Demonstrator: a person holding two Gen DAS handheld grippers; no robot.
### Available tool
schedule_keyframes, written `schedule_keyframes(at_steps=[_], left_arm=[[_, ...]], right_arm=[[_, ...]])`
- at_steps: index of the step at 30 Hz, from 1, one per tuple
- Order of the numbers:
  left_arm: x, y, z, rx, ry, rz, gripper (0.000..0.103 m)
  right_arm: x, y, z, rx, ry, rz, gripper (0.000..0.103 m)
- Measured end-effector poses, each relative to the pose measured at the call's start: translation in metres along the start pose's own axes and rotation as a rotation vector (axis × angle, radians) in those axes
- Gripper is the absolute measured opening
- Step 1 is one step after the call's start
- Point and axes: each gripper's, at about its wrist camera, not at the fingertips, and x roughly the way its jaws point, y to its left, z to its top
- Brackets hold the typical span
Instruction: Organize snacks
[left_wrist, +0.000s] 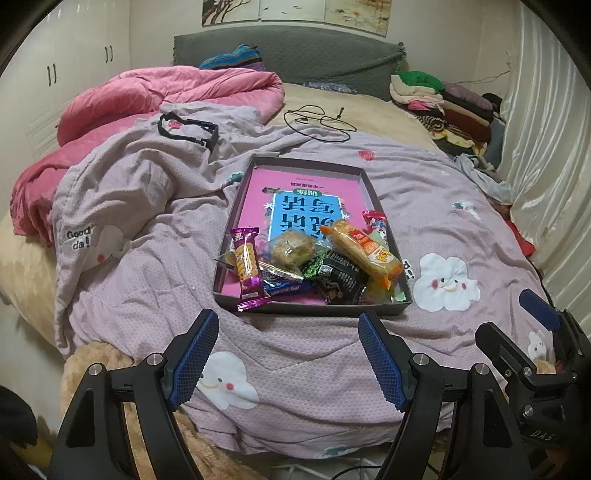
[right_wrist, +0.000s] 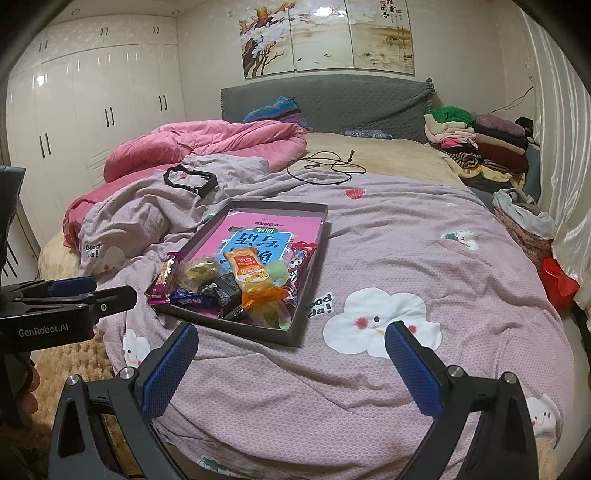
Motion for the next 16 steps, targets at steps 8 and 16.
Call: schedule_keyframes(at_steps=[8,16], left_arm=[[0.001,0.0,0.0,0.007,-0.001,0.004,0.079],[0.015,0.043,0.017,-0.091,-0.037,0.051,0.079]], right_arm=[[0.003,-0.002,-0.001,0.004,0.007,0.003,0.102],[0.022,-0.04,-0.003,0.077,0.036,-0.052,0.102]])
